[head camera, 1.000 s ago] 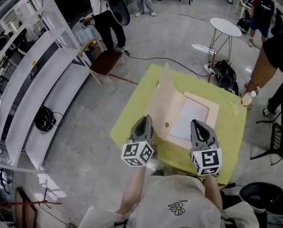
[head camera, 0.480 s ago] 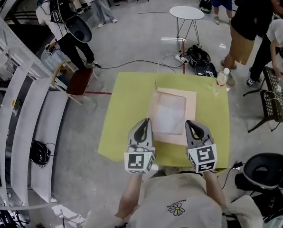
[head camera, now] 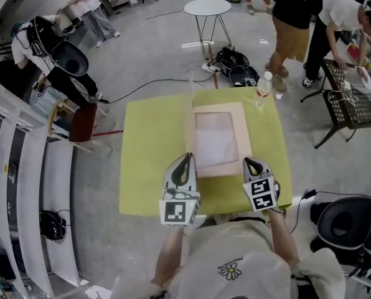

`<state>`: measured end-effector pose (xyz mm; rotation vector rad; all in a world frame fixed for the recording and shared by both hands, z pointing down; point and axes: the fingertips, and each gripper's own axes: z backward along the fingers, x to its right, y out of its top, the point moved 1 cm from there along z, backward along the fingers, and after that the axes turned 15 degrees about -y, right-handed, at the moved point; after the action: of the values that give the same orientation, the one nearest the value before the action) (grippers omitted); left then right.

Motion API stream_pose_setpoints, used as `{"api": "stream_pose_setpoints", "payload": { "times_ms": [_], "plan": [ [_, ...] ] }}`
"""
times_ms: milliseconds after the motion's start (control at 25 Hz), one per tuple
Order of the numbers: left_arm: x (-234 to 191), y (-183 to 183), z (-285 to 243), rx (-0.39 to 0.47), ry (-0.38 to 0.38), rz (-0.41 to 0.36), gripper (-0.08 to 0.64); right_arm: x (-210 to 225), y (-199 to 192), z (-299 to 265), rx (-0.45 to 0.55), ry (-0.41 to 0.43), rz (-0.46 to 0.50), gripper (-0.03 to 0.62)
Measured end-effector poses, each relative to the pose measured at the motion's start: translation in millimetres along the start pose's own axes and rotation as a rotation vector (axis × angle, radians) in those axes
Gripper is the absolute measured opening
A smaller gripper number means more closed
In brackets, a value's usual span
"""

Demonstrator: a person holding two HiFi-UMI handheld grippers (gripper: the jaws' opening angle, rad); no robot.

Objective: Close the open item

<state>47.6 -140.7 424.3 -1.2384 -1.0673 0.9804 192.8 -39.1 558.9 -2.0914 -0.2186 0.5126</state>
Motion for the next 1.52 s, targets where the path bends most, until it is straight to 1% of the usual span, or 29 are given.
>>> {"api": "stream_pose_setpoints", "payload": {
  "times_ms": [80, 160, 280, 400, 520, 640, 720, 760, 800, 920, 1040, 1160, 1240, 1360, 1520],
  "plan": [
    [6.9, 0.5, -6.5, -0.003, -0.022, -0.001, 0.014, 8.0, -16.9, -3.6, -0.042, -0.014, -0.026, 0.012],
    [13.6, 6.4, -13.2, 0.025, -0.038, 0.016, 0.014, 17.3, -32.3, -5.6, -0.083, -0.032, -0.052, 0.012],
    [20.9, 9.1, -22.0, 0.038, -0.063, 0.016, 0.015, 32.8, -55.5, -8.6, -0.137, -0.067, -0.049, 0.012],
    [29.7, 5.1, -31.3, 0.026, -0.099, -0.007, 0.015, 46.1, -76.5, -10.8, -0.182, -0.08, -0.04, 0.012],
    [42.9, 2.4, -41.7, 0.028, -0.145, -0.041, 0.015, 50.4, -92.0, -12.8, -0.22, -0.064, -0.039, 0.012],
    [59.1, -1.3, -51.5, 0.016, -0.214, -0.087, 0.015, 45.9, -98.0, -15.1, -0.239, -0.04, -0.036, 0.012],
    [70.1, -6.7, -57.2, -0.038, -0.283, -0.189, 0.015, 41.9, -98.4, -16.9, -0.245, -0.028, -0.042, 0.012],
    [75.1, -10.5, -59.4, -0.066, -0.312, -0.228, 0.015, 40.7, -98.7, -17.1, -0.247, -0.024, -0.048, 0.012],
    [79.7, -14.7, -61.0, -0.085, -0.33, -0.239, 0.017, 39.7, -99.3, -16.6, -0.249, -0.02, -0.057, 0.012],
    [92.6, -28.0, -65.4, -0.13, -0.364, -0.215, 0.017, 37.2, -100.7, -14.4, -0.252, -0.001, -0.089, 0.012],
    [109.7, -41.7, -72.8, -0.188, -0.417, -0.21, 0.017, 36.7, -100.0, -13.6, -0.247, 0.002, -0.093, 0.012],
    [127.9, -63.1, -80.2, -0.258, -0.472, -0.182, 0.018, 35.8, -99.1, -13.6, -0.245, 0.0, -0.096, 0.012],
    [135.8, -76.6, -84.4, -0.29, -0.495, -0.171, 0.018, 34.9, -99.5, -13.9, -0.244, -0.002, -0.095, 0.012],
    [146.3, -91.9, -90.2, -0.332, -0.532, -0.172, 0.018, 34.2, -99.2, -13.7, -0.239, -0.006, -0.085, 0.012],
    [164.5, -111.0, -98.9, -0.388, -0.6, -0.201, 0.018, 35.2, -99.5, -13.2, -0.228, -0.013, -0.089, 0.012]
  ]
}}
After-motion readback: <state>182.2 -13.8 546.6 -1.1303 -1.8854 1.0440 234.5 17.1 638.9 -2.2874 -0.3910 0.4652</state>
